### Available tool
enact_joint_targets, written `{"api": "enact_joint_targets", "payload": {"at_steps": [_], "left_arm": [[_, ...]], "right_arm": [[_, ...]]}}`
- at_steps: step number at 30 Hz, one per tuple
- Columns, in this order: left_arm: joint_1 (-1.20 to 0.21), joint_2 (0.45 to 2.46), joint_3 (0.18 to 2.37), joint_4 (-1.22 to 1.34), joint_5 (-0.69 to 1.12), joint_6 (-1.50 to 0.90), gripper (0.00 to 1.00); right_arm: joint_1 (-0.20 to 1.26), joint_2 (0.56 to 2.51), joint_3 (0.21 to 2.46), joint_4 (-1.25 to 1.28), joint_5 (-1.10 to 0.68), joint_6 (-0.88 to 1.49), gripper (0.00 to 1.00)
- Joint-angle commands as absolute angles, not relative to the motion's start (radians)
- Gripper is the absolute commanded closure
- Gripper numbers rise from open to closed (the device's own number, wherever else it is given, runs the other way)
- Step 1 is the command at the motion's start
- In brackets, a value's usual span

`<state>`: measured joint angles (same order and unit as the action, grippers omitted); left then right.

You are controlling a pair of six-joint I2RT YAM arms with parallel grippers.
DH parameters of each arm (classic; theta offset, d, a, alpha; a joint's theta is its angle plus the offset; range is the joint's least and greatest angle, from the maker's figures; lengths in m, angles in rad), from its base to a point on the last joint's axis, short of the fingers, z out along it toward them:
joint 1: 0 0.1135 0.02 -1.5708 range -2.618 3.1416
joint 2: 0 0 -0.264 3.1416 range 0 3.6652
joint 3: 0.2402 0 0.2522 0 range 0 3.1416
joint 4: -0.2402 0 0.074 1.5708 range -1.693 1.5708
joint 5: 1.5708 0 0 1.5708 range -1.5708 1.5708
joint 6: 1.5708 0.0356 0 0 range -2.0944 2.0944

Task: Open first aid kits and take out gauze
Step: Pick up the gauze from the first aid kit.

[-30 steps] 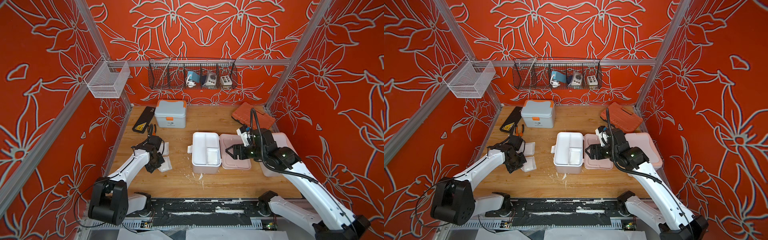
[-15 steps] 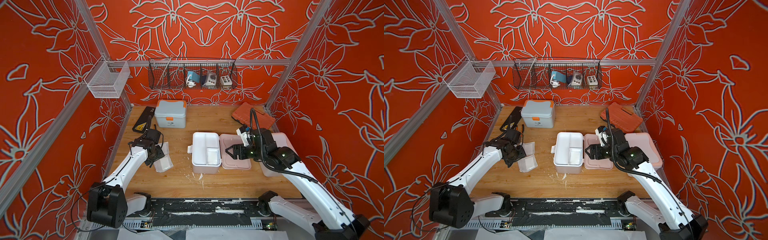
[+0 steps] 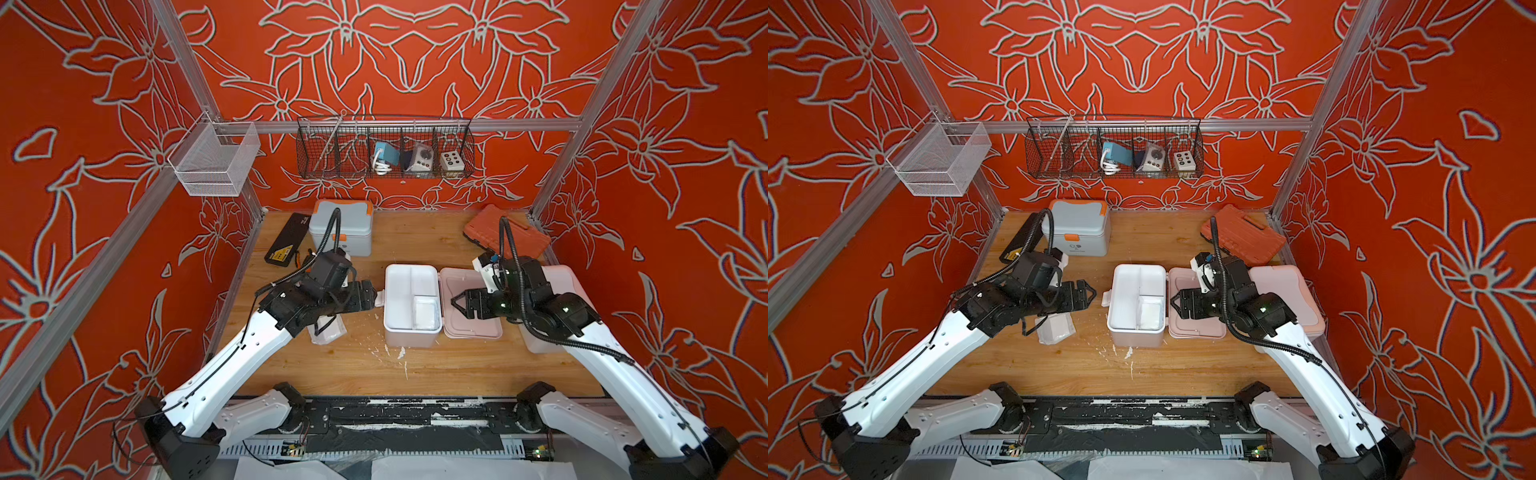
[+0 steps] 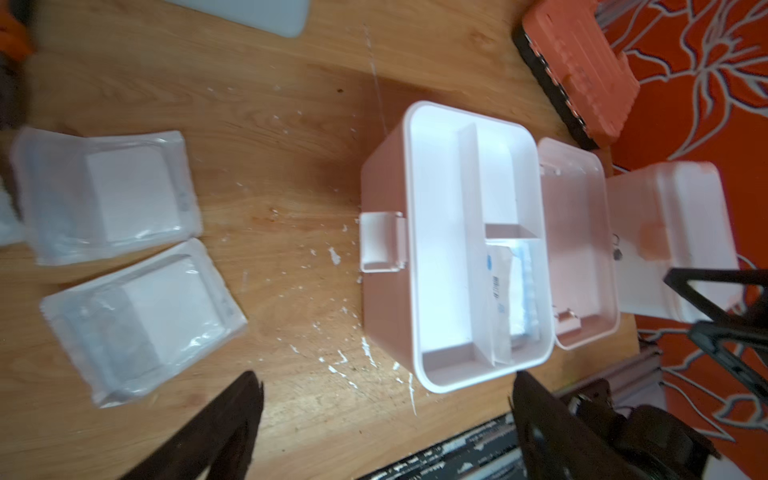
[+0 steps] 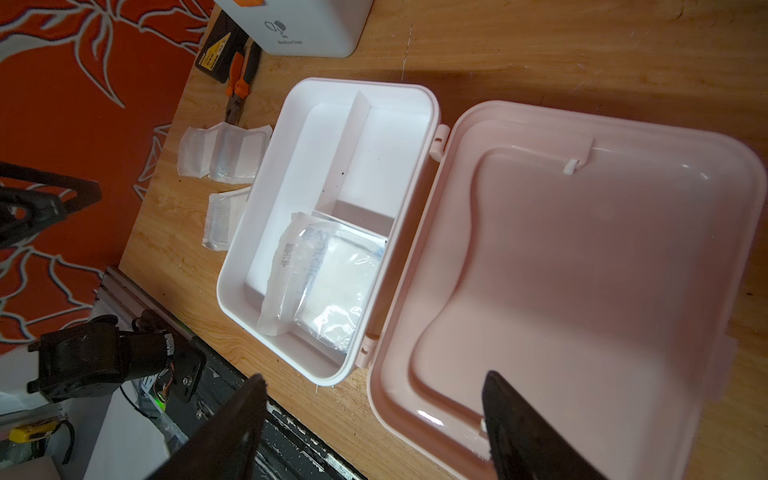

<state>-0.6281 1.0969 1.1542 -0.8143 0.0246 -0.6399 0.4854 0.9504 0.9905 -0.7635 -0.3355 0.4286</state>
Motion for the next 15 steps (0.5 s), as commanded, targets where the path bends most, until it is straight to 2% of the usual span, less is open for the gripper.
{"api": "enact_joint_targets", "payload": {"at_steps": [1,7,15], "left_arm": [[-0.711,1.165,1.203,-0.802,0.035,-0.666,0.20],[-0.809,1.240,1.169,-0.680,0.119,-0.704,0.38],[-0.816,1.300,1.096,-0.559,0.184,-0.707,0.48]], "right_arm": [[0.489,0.941,0.999,-0.784,-0.305,0.426,0.18],[0.489,0.928,0.977,-0.783,-0.288,0.431,0.18],[0.489,0.926,0.970,-0.781,-0.288,0.430,0.18]]}}
